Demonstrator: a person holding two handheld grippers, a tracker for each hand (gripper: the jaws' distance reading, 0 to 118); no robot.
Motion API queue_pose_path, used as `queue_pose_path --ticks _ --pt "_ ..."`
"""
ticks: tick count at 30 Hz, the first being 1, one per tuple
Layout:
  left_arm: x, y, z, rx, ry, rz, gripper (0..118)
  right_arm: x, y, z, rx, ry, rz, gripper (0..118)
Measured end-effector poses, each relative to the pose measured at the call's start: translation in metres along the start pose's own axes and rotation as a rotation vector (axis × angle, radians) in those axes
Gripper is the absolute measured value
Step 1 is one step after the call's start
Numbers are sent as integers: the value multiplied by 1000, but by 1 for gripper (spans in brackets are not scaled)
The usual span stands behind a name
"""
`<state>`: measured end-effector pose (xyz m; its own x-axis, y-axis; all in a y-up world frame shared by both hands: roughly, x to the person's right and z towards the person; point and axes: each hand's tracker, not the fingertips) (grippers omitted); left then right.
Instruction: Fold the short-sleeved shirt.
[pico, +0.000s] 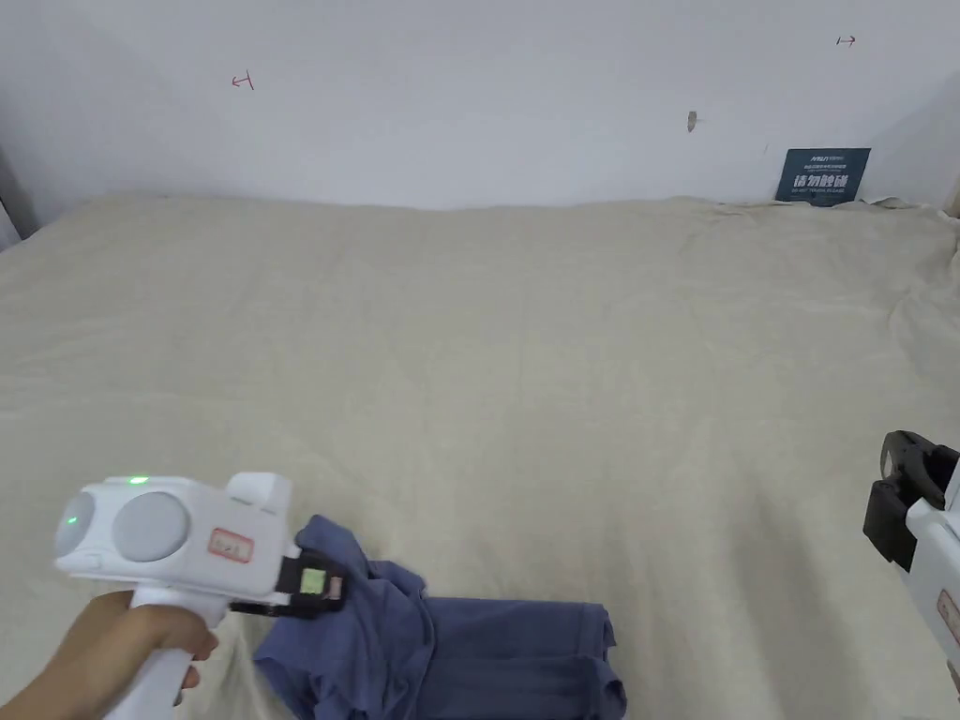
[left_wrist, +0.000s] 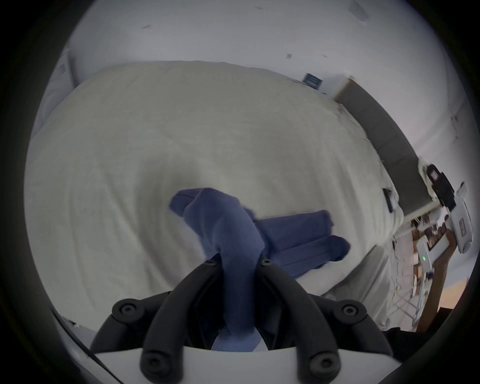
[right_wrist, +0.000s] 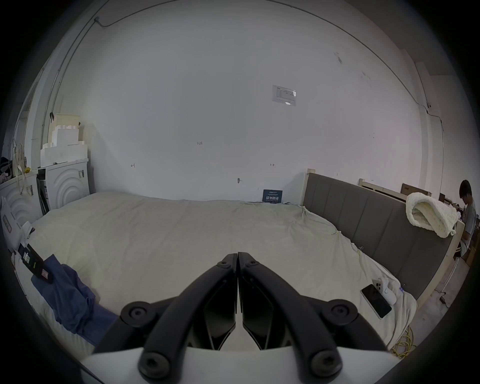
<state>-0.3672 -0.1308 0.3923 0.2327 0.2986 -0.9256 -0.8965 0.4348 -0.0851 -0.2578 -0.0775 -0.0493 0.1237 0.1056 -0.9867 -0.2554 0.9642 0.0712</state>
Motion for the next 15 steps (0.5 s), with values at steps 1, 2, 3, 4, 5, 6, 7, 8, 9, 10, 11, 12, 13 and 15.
queue_pose_path --ticks 1,2,3,4,5,6,7,8,9,10,11,12,13,15 --pt "12 4 -5 -11 -4 -26 16 1 0 0 0 -1 -1 1" --pt "17 10 -14 -16 -9 -52 16 1 0 1 1 -2 -2 1" --pt "28 13 -21 -26 -20 -86 16 2 0 2 2 -2 -3 1" --pt "40 16 -28 -31 -31 -100 16 3 -1 2 2 -4 -3 1" --pt "48 18 -34 -36 -40 -118 16 3 -1 3 3 -5 -4 1" --pt "58 19 -42 -49 -48 -125 16 4 -1 4 4 -6 -7 1" --pt "68 20 -49 -58 -57 -142 16 6 -3 3 2 -8 -9 1" --pt "75 20 -56 -70 -67 -148 16 8 -4 3 2 -8 -11 1" --pt "84 21 -64 -79 -72 -158 16 9 -5 3 1 -11 -11 1" --pt "93 21 -72 -89 -78 -172 16 10 -6 3 -1 -12 -12 1" --pt "99 21 -78 -94 -81 -174 16 10 -6 3 -2 -14 -13 1" --pt "107 21 -86 -103 -85 -181 16 11 -7 3 -4 -16 -13 1" --pt "115 20 -94 -118 -97 -194 16 12 -7 3 -5 -17 -13 1" --pt "130 19 -106 -134 -100 -208 16 14 -8 4 -7 -22 -14 1"
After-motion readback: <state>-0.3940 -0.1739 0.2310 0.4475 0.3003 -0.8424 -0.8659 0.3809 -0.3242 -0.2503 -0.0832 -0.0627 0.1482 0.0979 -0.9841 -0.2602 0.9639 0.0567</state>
